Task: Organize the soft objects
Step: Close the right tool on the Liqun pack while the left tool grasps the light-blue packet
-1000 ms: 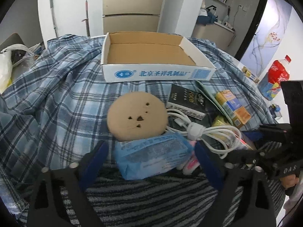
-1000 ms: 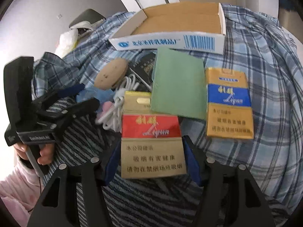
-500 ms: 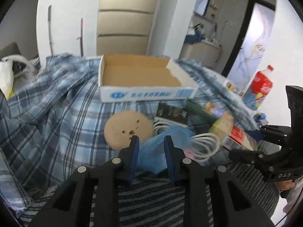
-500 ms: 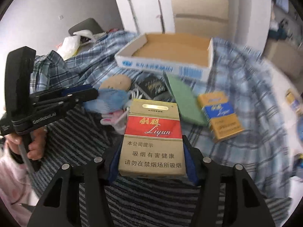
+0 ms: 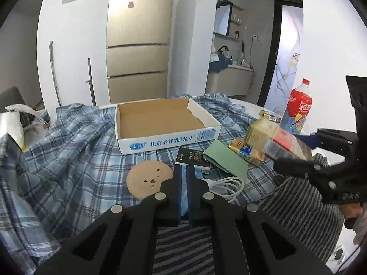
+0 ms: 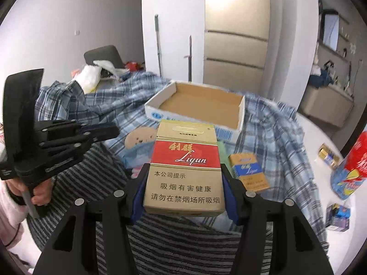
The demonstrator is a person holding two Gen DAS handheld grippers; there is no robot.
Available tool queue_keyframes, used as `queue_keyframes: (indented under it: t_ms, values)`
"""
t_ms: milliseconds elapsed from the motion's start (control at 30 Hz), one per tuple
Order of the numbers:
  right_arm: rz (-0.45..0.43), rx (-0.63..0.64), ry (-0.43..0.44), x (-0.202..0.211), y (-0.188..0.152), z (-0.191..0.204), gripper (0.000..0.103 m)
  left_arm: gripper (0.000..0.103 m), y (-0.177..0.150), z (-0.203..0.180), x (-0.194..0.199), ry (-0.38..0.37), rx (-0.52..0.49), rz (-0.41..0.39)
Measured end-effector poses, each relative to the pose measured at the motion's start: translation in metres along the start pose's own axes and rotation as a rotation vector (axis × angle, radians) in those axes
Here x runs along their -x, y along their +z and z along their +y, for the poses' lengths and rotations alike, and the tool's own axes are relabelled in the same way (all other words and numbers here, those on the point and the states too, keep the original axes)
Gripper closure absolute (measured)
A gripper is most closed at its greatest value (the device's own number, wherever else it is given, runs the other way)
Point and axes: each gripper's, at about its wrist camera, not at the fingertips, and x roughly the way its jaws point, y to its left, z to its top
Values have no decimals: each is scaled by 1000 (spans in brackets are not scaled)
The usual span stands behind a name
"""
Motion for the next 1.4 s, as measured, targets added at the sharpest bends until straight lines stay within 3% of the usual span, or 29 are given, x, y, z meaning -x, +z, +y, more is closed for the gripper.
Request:
queue_keyframes:
  t_ms: [200,333,367,467,500,600,733,867,967,1200,1233,1267,1300,1400]
  values:
    - [-66,1,-18,8,1,0,47,99,-2,11,16,24,16,19]
    - [-83,3,-3,6,-1,0,47,97,-7,11,4,17,-5,128]
    - [-84,1,0,4,-2,-1,47,89,-8,11,-2,14,6,162]
    - [-85,-13,14,-4,-3,-4,47,14,-10,8,-19,-2,-8,213]
    - [-85,-14,18,-6,-3,-5,47,13,-10,5,-21,5,-38,201]
    - [-83,-11,19,-13,-5,-8,47,13,-7,-4,-33,39,-137,237]
    - [-90,-15,23,-18,-9,-10,47,13,1,8,-54,4,-42,290]
    - [-85,-30,41,-24,-11,-13,47,35,9,16,-71,-10,13,301]
    - [-75,-48,62,-27,-13,-17,47,43,8,16,-81,-28,11,327]
    - [-41,-33,81,-36,-14,-13,47,46,-5,15,-99,-37,-8,374]
    - [-40,-33,82,-36,-14,-13,47,49,-5,14,-99,-36,-9,370]
    - [-40,-35,82,-37,-14,-14,47,67,-5,14,-97,-30,-8,358]
    - [-40,-36,83,-37,-14,-14,47,74,-5,14,-96,-42,-10,354]
    - [-35,-50,84,-38,-15,-16,47,84,-6,7,-91,-37,-38,331]
